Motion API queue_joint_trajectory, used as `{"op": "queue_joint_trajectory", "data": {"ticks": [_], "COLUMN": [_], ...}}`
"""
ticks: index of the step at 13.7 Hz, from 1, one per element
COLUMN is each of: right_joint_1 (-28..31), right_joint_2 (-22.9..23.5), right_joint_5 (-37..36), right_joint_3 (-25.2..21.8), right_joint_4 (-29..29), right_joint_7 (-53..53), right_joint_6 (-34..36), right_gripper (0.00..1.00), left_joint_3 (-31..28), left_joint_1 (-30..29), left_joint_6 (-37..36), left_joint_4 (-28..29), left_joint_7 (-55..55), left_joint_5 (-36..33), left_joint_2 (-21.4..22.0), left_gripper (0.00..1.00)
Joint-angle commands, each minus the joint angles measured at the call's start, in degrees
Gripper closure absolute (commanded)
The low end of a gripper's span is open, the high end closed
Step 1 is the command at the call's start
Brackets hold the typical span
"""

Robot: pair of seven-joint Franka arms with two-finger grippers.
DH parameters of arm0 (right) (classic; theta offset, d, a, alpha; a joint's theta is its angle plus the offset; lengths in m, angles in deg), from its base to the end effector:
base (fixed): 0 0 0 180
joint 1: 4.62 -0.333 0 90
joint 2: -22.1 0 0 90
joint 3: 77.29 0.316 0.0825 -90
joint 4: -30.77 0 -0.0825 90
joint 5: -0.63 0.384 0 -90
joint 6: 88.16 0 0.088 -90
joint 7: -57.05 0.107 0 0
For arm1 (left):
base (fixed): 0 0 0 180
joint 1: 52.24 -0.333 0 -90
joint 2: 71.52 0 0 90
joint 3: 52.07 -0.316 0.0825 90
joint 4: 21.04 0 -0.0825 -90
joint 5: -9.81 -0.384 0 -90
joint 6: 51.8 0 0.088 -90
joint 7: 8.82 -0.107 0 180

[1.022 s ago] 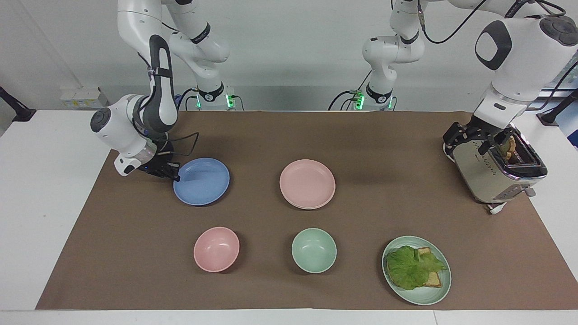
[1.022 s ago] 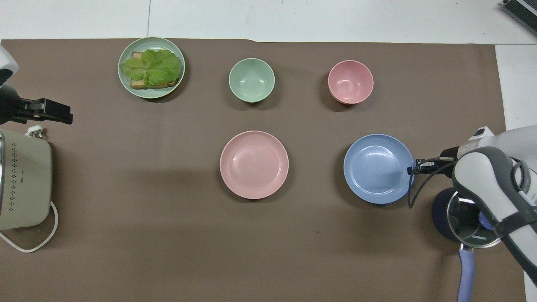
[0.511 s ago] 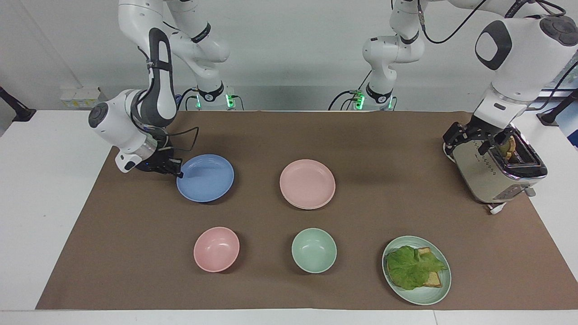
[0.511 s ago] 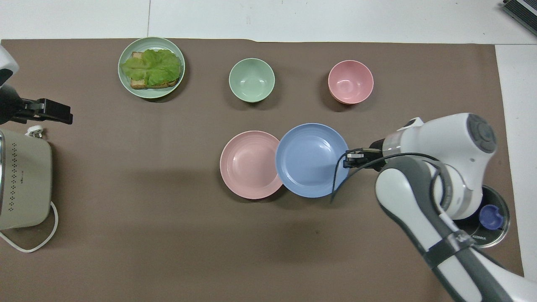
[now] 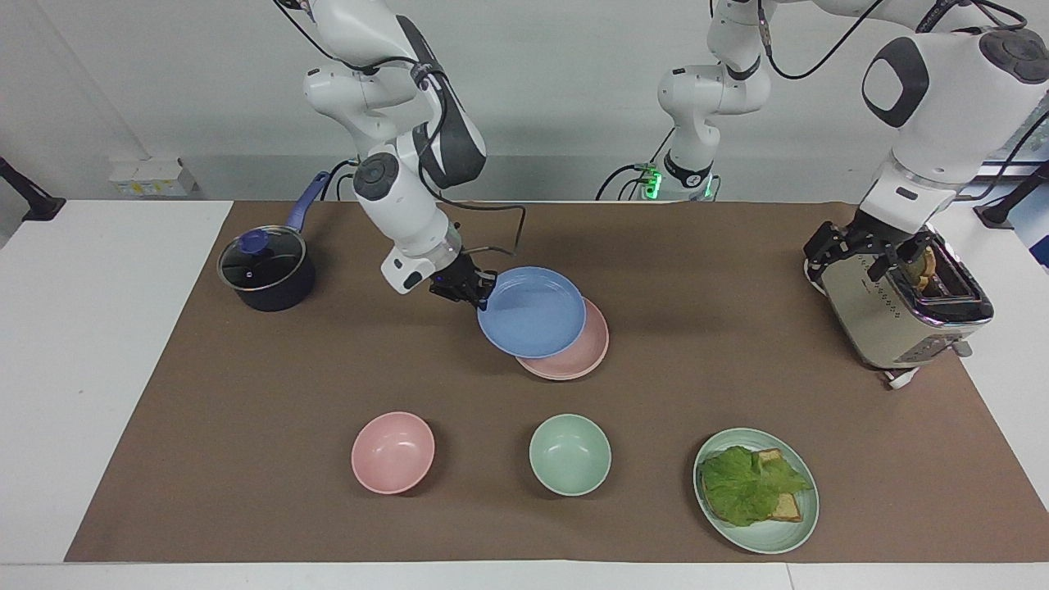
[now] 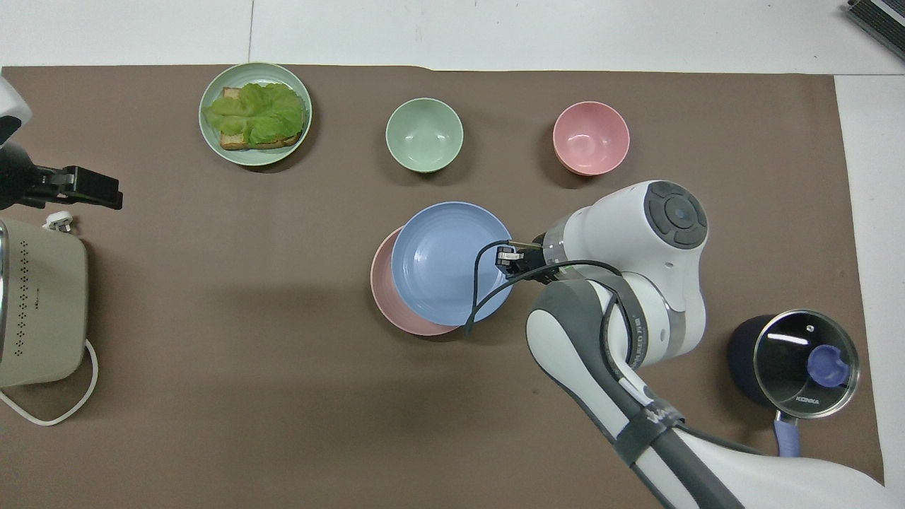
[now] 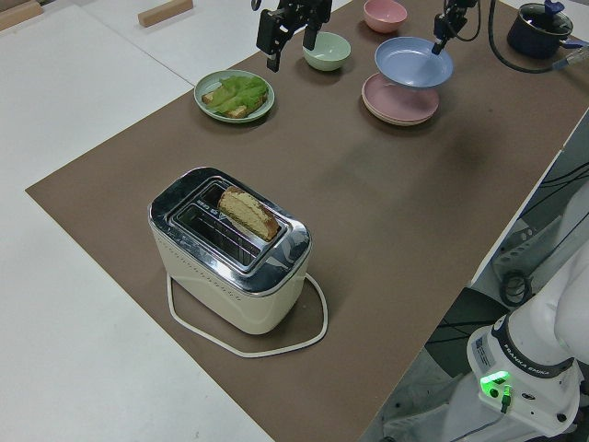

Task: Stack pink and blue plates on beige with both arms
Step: 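Lift the blue plate and carry it over the pink plate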

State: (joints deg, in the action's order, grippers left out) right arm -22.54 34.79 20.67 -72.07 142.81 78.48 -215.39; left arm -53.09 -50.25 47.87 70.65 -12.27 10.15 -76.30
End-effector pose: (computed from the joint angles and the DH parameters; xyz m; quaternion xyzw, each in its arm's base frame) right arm 0.5539 0.2463 0.3715 -0.9844 0.0888 0.0376 0.1474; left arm 0.5931 -0.0110 0.5778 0.9989 -0.0382 0.0280 0.0016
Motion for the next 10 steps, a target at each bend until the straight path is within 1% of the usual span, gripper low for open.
{"op": "queue_joint_trajectory", "data": {"ticks": [1,4,6,10], "right_joint_1": [-1.24,-2.03,-3.17,-3.52], "right_joint_2": [3.04,4.18,4.27,4.1], "right_joint_5": [-1.14,-1.23,-1.14,-2.37], "right_joint_3": [-0.3,-0.3,-0.3,-0.3], "right_joint_4": [-2.09,-2.18,-1.83,-1.21], "right_joint_7": [1.95,3.7,4.06,4.06], "right_joint_6": [-1.44,-1.79,-1.97,-2.05], "right_gripper": [1.0,1.0,1.0,1.0], "left_joint_3": [0.41,0.41,0.41,0.41], "left_joint_1": [-0.5,-0.5,-0.5,-0.5], "left_joint_6": [-1.32,-1.32,-1.32,-1.32], "left_joint_4": [-1.07,-1.07,-1.07,-1.16], "left_joint_7": [-0.15,-0.15,-0.15,-0.15], "left_joint_5": [-0.69,-0.69,-0.69,-0.69], "left_joint_2": [-0.14,-0.14,-0.14,-0.14], "left_gripper": [0.0,0.0,0.0,0.0]}}
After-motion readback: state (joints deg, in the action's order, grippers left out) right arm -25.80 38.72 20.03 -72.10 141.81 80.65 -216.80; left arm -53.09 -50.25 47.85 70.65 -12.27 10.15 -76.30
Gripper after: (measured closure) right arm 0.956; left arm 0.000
